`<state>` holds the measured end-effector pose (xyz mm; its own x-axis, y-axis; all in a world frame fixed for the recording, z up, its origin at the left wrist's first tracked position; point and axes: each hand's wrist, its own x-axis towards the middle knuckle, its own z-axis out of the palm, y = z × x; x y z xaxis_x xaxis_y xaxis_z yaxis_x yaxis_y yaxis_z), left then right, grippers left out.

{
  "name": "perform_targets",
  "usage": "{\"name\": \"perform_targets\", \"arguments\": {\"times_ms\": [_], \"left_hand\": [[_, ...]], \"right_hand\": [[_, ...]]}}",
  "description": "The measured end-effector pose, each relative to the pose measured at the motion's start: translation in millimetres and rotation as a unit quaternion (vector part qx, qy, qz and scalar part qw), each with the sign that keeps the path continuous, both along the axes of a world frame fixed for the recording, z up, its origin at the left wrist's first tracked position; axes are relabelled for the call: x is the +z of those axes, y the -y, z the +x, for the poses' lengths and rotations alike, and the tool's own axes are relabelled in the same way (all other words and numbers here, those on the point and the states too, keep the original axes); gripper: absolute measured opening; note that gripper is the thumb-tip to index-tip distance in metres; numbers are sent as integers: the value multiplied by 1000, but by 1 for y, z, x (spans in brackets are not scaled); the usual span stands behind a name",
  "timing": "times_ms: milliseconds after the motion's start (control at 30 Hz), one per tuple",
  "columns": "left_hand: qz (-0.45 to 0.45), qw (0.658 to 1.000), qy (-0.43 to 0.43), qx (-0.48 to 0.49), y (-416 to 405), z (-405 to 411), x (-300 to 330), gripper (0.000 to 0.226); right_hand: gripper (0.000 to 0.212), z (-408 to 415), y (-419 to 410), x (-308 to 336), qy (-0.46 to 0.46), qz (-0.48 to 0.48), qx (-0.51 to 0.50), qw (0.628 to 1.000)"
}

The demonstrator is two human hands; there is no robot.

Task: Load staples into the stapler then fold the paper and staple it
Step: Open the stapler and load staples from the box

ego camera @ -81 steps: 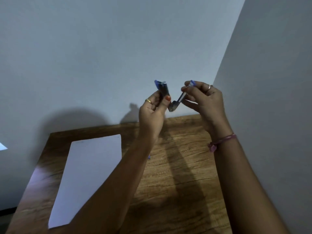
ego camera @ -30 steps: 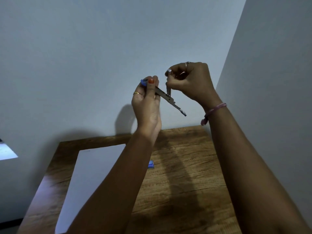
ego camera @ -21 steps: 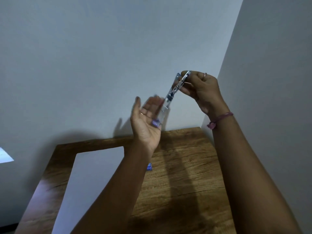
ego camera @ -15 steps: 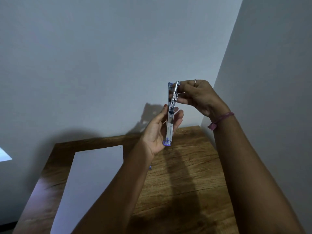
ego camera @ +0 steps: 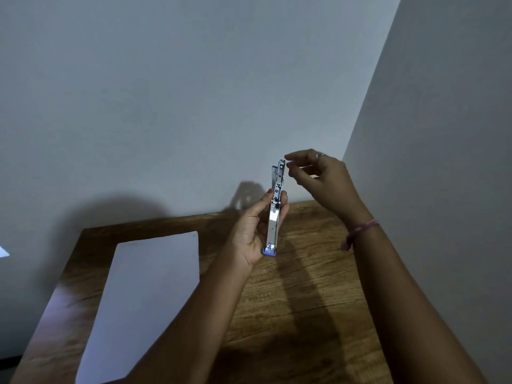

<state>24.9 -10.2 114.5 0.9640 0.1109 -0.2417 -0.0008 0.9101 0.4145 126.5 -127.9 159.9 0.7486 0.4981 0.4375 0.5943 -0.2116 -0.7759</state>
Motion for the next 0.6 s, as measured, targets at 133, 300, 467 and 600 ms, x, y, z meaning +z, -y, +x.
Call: {"name": "perform_targets", "arguments": {"times_ms": [133, 300, 467, 600], "left_hand": [[-3, 1000, -19, 7, 4, -1, -10, 22], [-16, 1000, -27, -1, 5, -2, -15, 14], [-34, 998, -46, -4, 6, -4, -16, 15], [-38, 996, -75, 8, 8, -5, -17, 16]], "right_hand": [[22, -6, 0, -13, 87, -53, -16, 995], [22, -5, 0, -17, 121, -86, -29, 988], [25, -4, -3, -18, 110, -114, -19, 987], [23, -5, -3, -21, 77, -132, -5, 988]]}}
